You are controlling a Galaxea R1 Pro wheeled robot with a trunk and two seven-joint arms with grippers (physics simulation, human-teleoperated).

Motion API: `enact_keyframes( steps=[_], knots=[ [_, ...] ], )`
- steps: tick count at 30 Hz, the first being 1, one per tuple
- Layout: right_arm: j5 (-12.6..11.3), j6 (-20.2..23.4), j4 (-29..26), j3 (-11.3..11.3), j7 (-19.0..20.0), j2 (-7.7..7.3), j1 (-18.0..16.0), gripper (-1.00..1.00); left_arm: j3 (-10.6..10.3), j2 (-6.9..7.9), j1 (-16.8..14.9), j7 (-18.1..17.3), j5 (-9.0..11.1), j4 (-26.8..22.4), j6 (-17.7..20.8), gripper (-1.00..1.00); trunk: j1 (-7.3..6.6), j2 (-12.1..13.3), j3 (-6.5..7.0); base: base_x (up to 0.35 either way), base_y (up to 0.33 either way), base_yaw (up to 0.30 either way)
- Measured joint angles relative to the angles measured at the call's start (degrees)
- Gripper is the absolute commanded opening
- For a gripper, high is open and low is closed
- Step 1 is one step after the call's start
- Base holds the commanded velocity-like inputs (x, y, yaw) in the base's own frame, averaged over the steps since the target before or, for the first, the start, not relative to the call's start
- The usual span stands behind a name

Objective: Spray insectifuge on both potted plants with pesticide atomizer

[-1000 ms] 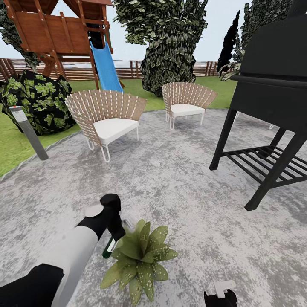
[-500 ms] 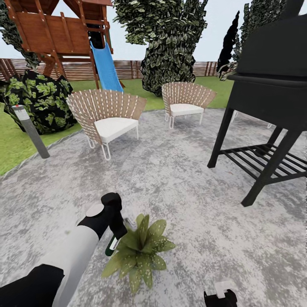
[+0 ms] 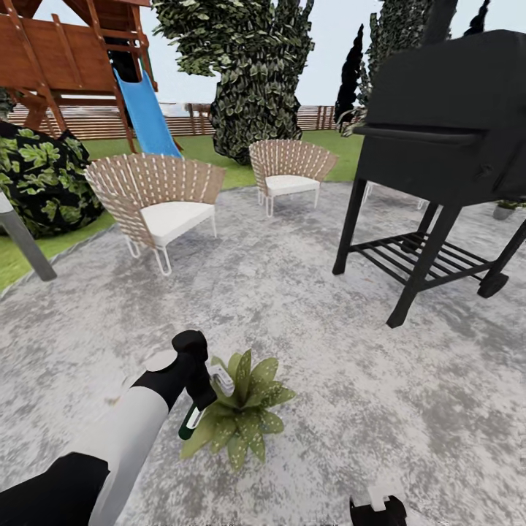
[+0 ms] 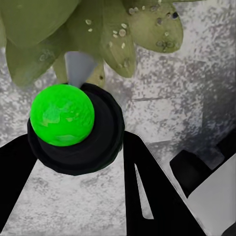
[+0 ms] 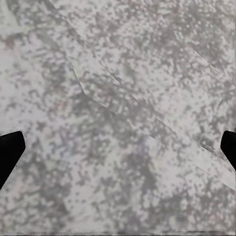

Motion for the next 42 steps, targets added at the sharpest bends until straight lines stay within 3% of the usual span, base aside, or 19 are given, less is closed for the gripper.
enact_keyframes(
  steps=[11, 16, 25, 30, 42],
  knots=[
    [0.01, -0.06, 0.02, 0.00, 0.01, 0.01, -0.01, 1.00, 0.01, 0.44, 0.09, -0.04, -0.19, -0.01, 0.06, -1.00, -0.02, 0.00, 0.00, -0.038, 0.295, -0.014],
    [0.08, -0.10, 0.03, 0.00, -0.02, 0.04, -0.02, 1.00, -0.11, 0.59, 2.61, 1.36, -0.58, 0.08, -0.06, -1.00, -0.01, 0.00, 0.00, 0.015, 0.015, 0.000],
    [0.03, -0.04, 0.05, 0.02, -0.01, -0.20, -0.02, 1.00, -0.08, 0.96, 3.74, 2.11, -0.59, 0.11, -0.01, -1.00, -0.01, 0.00, 0.00, 0.000, 0.000, 0.000],
    [-0.08, -0.53, 0.03, 0.00, -0.02, 0.35, -0.02, 1.00, -0.01, 2.15, 5.17, 6.17, 0.02, 0.70, 0.19, -1.00, -0.01, 0.00, 0.00, -0.011, 0.008, 0.000],
    [-0.16, -0.66, 0.03, 0.00, -0.02, 0.35, -0.02, 1.00, 0.09, 1.70, 5.96, 7.21, 0.30, 1.23, 0.62, -1.00, -0.01, 0.00, 0.00, -0.049, 0.166, 0.000]
  ],
)
